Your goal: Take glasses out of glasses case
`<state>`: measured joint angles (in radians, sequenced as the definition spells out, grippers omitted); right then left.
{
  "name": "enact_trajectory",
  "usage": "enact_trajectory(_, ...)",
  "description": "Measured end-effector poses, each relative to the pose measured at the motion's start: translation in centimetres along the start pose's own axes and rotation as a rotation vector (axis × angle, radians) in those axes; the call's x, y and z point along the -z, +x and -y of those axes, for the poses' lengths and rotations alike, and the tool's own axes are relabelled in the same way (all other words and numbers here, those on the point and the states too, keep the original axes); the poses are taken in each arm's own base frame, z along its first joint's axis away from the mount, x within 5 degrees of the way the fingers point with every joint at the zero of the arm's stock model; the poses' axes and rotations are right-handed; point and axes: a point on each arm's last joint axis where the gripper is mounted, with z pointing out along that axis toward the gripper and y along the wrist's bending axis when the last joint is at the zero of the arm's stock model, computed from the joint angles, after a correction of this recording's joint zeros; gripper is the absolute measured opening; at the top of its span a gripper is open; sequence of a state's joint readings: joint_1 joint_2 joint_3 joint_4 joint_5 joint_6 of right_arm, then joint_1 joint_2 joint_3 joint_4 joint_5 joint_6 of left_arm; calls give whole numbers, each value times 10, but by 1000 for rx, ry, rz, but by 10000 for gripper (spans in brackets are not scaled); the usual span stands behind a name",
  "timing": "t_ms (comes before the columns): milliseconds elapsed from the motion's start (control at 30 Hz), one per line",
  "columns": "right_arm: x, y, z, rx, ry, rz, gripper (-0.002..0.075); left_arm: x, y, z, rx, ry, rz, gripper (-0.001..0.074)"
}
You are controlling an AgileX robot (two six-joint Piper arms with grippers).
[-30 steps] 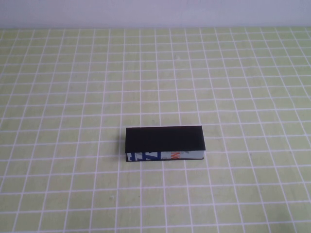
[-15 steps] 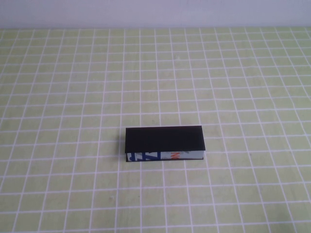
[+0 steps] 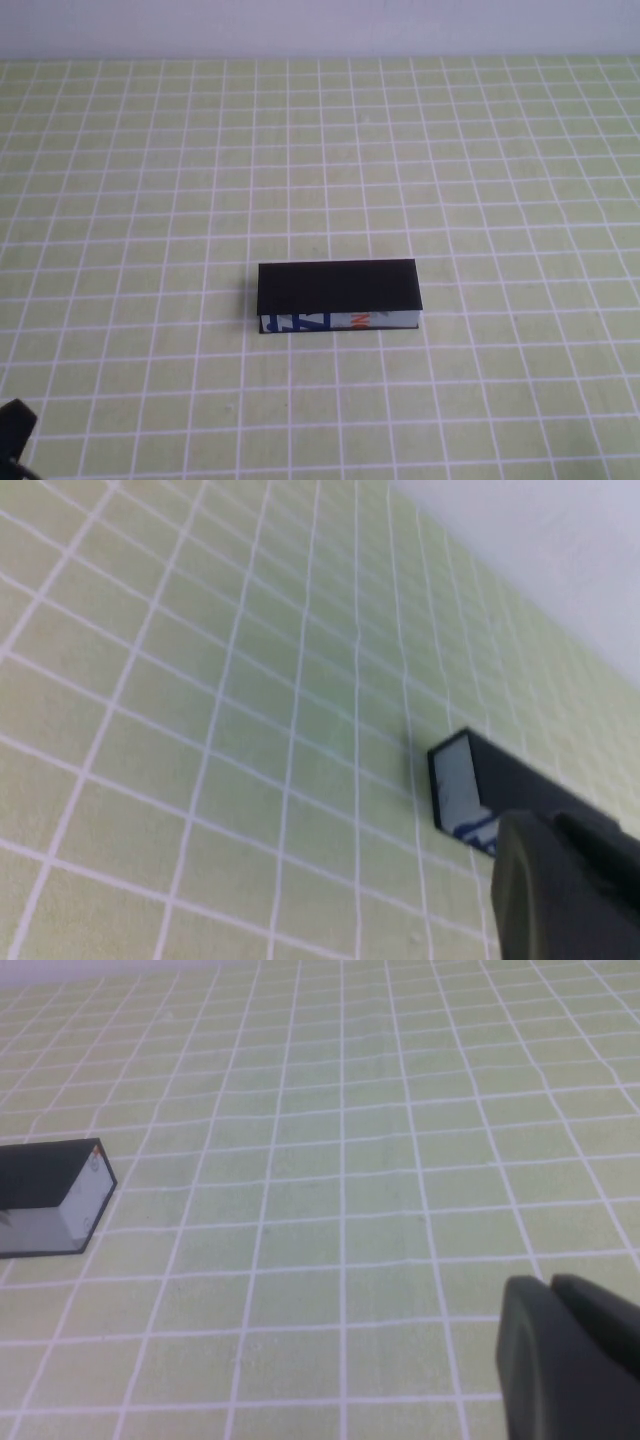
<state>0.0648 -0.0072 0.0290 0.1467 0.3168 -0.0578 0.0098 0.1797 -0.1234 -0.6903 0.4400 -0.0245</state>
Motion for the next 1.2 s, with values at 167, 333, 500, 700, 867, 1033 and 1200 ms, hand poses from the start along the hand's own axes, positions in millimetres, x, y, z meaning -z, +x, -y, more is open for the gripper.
enact_trajectory(167, 0, 0, 0, 4, 1, 0, -18, -18, -34, 30, -138, -52, -243, -4)
enact_trajectory(333, 0, 0, 0, 5, 2, 0, -18, -60, -74, 55, -326, -39, -491, -4)
enact_trajectory(500, 0, 0, 0, 5, 2, 0, -18, -122, -104, 66, -426, 49, -647, -4)
enact_trajectory(700, 0, 0, 0, 5, 2, 0, -18, -194, -122, 67, -431, 176, -666, -4)
enact_trajectory(867, 0, 0, 0, 5, 2, 0, -18, -255, -103, 66, -464, 243, -727, -4)
enact_trajectory(1033, 0, 0, 0, 5, 2, 0, -18, -300, -81, 71, -505, 261, -747, -4)
enact_trajectory(1200, 0, 0, 0, 5, 2, 0, -18, -336, -67, 72, -510, 288, -749, -4)
